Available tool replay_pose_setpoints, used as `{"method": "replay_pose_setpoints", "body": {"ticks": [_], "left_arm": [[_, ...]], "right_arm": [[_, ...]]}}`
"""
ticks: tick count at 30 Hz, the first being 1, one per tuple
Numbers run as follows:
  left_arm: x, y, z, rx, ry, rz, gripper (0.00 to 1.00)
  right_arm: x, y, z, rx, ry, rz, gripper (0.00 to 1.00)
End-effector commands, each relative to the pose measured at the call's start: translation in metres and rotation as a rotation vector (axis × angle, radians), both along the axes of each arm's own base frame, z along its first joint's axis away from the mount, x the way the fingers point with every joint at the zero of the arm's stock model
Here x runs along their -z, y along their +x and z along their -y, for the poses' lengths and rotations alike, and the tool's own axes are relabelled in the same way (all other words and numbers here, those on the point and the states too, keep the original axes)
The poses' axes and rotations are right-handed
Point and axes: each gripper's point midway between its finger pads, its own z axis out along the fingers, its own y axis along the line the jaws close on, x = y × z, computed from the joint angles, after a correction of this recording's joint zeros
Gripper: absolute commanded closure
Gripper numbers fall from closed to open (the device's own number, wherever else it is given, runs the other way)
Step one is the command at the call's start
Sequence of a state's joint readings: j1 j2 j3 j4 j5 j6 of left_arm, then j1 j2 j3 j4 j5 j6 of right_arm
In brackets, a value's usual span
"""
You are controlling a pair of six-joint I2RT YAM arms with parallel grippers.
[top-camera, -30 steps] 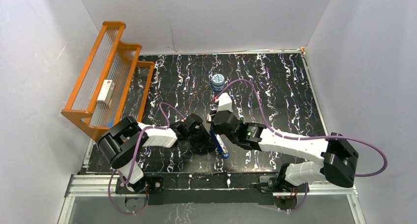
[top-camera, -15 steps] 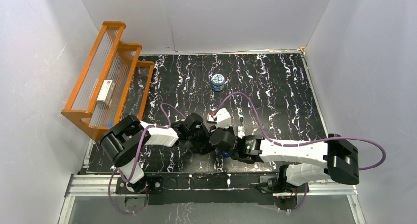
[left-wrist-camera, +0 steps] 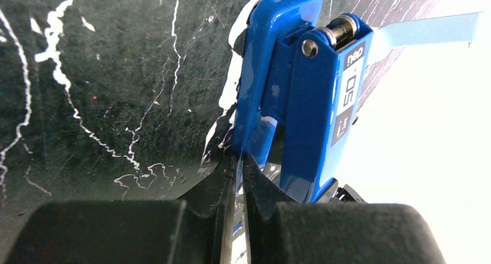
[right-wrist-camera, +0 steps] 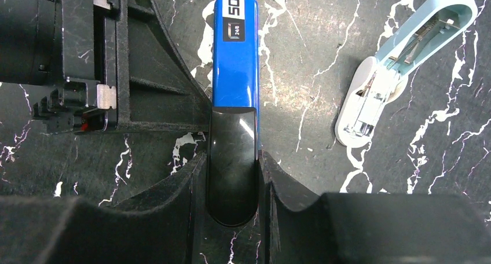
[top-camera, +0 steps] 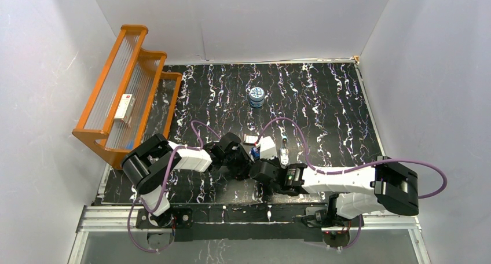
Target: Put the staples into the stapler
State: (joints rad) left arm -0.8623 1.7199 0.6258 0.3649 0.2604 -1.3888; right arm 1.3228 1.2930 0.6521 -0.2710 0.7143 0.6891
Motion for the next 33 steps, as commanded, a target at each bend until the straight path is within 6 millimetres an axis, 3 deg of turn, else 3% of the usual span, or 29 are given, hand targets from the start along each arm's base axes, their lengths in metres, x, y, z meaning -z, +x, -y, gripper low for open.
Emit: {"method": "replay_pose_setpoints", "body": {"ticks": [1,4,10,15,20,24,33], "left_arm": [[0.096,-0.044,-0.113,-0.032,0.539,-0.119,0.95],[0.091,-0.041,-0.109,-0.019,0.519,-0.095,0.93],[0.072,-0.036,-0.094,0.013,0.4,-0.017,0.79],[0.061,-0.032,-0.101,0.007,0.421,0.021,0.76],[0.054,-0.031,-0.115,-0.014,0.464,0.053,0.77],[0.046,-0.028,-0.12,-0.032,0.464,0.091,0.77],[0.038,-0.025,-0.122,-0.02,0.469,0.126,0.78]], "right_arm": [[-0.004,-0.011,-0.028,-0.022,0.121,-0.053,0.78],[-0.003,-0.013,-0.027,0.007,0.127,-0.075,0.69],[-0.017,-0.008,-0.018,0.082,0.157,-0.109,0.49],[-0.033,-0.004,-0.016,0.068,0.154,-0.124,0.38],[-0.035,-0.002,-0.007,0.094,0.126,-0.193,0.39],[-0.024,-0.008,0.007,0.124,0.026,-0.297,0.43],[-0.016,-0.018,-0.007,0.056,0.007,-0.394,0.49]]}}
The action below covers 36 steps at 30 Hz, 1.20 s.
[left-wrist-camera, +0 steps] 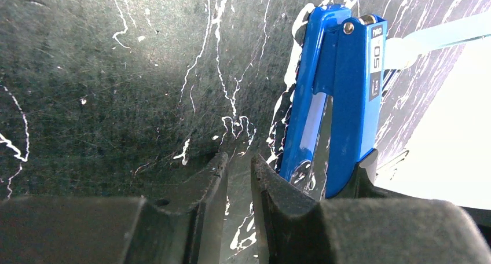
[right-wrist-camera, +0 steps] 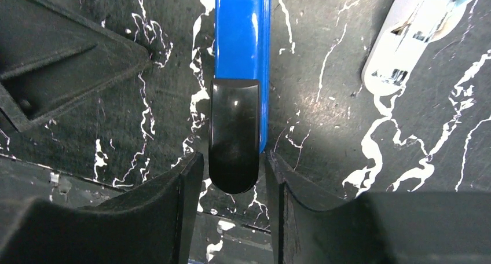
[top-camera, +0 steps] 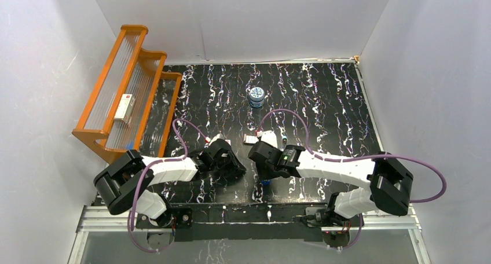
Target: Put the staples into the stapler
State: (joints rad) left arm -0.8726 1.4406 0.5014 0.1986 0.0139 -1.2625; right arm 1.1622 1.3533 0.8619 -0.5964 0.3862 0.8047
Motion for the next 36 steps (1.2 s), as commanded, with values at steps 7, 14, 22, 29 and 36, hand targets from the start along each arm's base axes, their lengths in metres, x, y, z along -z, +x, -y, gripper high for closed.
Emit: {"method": "replay_pose_setpoints", "body": {"ticks": [7,14,22,29,36], "left_arm": [[0.048,-0.03,-0.061,-0.001,0.274,-0.097,0.79],[0.034,-0.029,-0.055,0.009,0.236,-0.087,0.8],[0.016,-0.029,-0.055,0.023,0.211,-0.052,0.79],[-0.007,-0.016,-0.079,-0.032,0.304,0.038,0.79],[-0.029,-0.004,-0.102,-0.079,0.39,0.133,0.77]], "right_arm": [[0.009,-0.011,-0.009,-0.049,-0.022,-0.093,0.69],[0.04,-0.016,-0.001,-0.035,-0.044,-0.131,0.74],[0.031,-0.002,-0.012,-0.036,-0.023,-0.072,0.71],[-0.014,0.026,-0.052,-0.109,0.056,0.052,0.73],[-0.017,0.043,-0.088,-0.093,0.075,0.056,0.73]]}}
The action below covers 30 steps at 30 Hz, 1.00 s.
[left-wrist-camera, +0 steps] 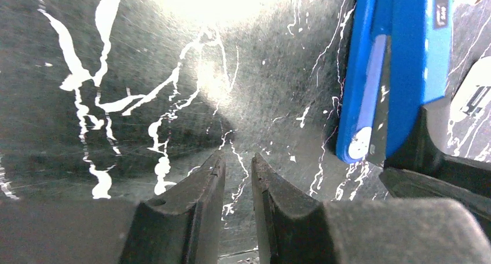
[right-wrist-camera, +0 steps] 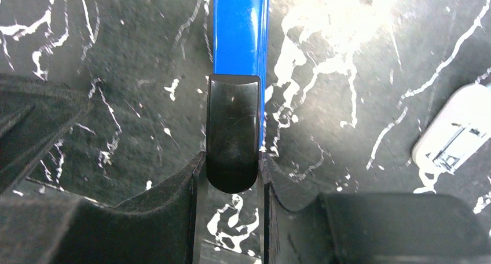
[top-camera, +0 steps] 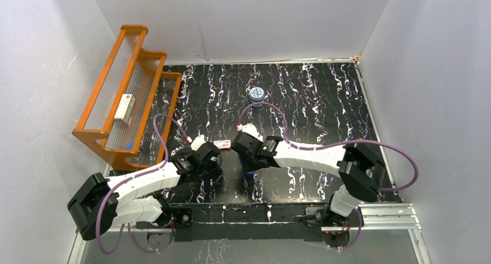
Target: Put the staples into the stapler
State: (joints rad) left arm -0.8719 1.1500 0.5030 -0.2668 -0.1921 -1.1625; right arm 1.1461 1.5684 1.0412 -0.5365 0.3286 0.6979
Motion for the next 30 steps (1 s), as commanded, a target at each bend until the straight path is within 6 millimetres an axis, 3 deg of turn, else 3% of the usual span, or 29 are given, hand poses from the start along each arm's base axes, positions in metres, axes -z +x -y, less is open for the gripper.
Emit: {"method": "replay_pose_setpoints", "body": {"ticks": [1,5,8,11,15,18,21,25,30], "left_arm": [[-0.017,0.014,-0.024,-0.035,0.116,0.088,0.77],[-0.021,0.018,-0.029,-0.034,0.136,0.115,0.77],[-0.024,0.018,-0.028,-0.017,0.135,0.126,0.77],[-0.03,0.02,-0.026,-0.004,0.126,0.143,0.77],[-0.044,0.024,-0.023,-0.002,0.097,0.183,0.76],[-0.058,0.027,-0.017,0.011,0.05,0.222,0.75],[-0.076,0.029,-0.004,0.063,-0.025,0.271,0.69],[-0.1,0.026,0.023,0.182,-0.149,0.325,0.48],[-0.121,0.024,0.053,0.304,-0.26,0.365,0.38]], "right_arm": [[-0.015,0.025,-0.039,0.014,0.068,0.064,0.72],[-0.004,0.037,-0.046,0.041,0.004,0.078,0.68],[-0.006,0.042,-0.046,0.058,-0.022,0.093,0.54],[-0.027,0.045,-0.052,0.049,0.032,0.118,0.4],[-0.07,0.058,-0.054,0.041,0.14,0.181,0.32],[-0.1,0.077,-0.03,0.088,0.17,0.249,0.3],[-0.115,0.099,0.013,0.165,0.128,0.313,0.29],[-0.105,0.127,0.079,0.273,0.041,0.33,0.26],[-0.077,0.146,0.117,0.319,-0.015,0.266,0.25]]}}
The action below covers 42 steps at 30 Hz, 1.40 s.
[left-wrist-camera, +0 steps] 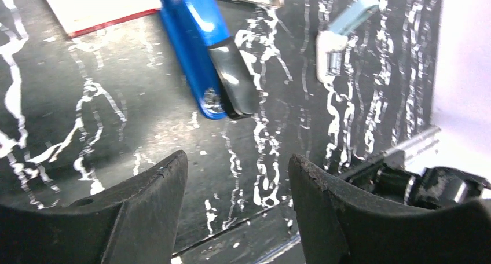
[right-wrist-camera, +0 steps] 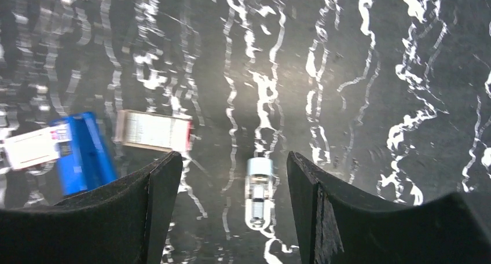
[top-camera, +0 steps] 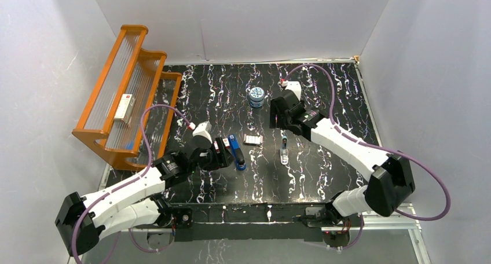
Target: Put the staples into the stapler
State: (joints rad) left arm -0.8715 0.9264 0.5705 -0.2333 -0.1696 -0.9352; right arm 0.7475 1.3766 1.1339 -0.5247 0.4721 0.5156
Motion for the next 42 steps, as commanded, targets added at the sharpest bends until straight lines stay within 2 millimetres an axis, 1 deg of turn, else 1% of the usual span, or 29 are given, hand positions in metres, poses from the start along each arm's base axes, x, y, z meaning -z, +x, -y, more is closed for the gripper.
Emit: {"method": "replay_pose_setpoints", "body": {"ticks": [1,3,7,9,11,16,20,22,27,30,33,36,39,42], "left_arm": [[-0.04,0.005,0.034,0.138,-0.121,0.087,0.37],[-0.039,0.007,0.038,0.15,-0.116,0.085,0.36],[-0.033,0.008,0.043,0.166,-0.103,0.07,0.32],[-0.03,0.006,0.047,0.185,-0.113,0.059,0.29],[-0.029,0.0,0.054,0.226,-0.13,0.036,0.27],[-0.025,-0.005,0.062,0.268,-0.153,0.004,0.26],[-0.024,-0.01,0.069,0.3,-0.172,-0.015,0.28],[-0.026,-0.009,0.075,0.311,-0.194,-0.01,0.29],[-0.014,-0.012,0.081,0.31,-0.198,-0.058,0.33],[-0.012,-0.011,0.085,0.284,-0.204,-0.072,0.37],[-0.01,-0.009,0.086,0.231,-0.216,-0.095,0.39],[0.0,-0.009,0.088,0.181,-0.222,-0.142,0.39],[0.009,-0.014,0.095,0.171,-0.238,-0.181,0.41],[0.015,-0.021,0.104,0.16,-0.249,-0.22,0.46]], "right_arm": [[0.032,0.01,0.027,0.009,-0.083,-0.083,0.27],[0.044,0.013,0.03,0.008,-0.102,-0.122,0.31],[0.066,0.015,0.026,-0.027,-0.103,-0.187,0.35],[0.074,0.015,0.028,-0.025,-0.107,-0.215,0.39],[0.077,0.014,0.029,-0.02,-0.106,-0.23,0.42],[0.09,0.003,0.027,-0.026,-0.084,-0.274,0.44],[0.1,-0.007,0.028,-0.028,-0.077,-0.315,0.47],[0.101,-0.01,0.031,-0.025,-0.079,-0.319,0.49],[0.101,-0.016,0.033,-0.034,-0.073,-0.322,0.61],[0.101,-0.018,0.032,-0.033,-0.063,-0.32,0.72],[0.096,-0.02,0.029,-0.026,-0.029,-0.312,0.76],[0.089,-0.023,0.02,-0.03,0.017,-0.293,0.77],[0.085,-0.031,0.009,-0.033,0.038,-0.277,0.77],[0.085,-0.041,-0.001,-0.037,0.041,-0.268,0.77]]}}
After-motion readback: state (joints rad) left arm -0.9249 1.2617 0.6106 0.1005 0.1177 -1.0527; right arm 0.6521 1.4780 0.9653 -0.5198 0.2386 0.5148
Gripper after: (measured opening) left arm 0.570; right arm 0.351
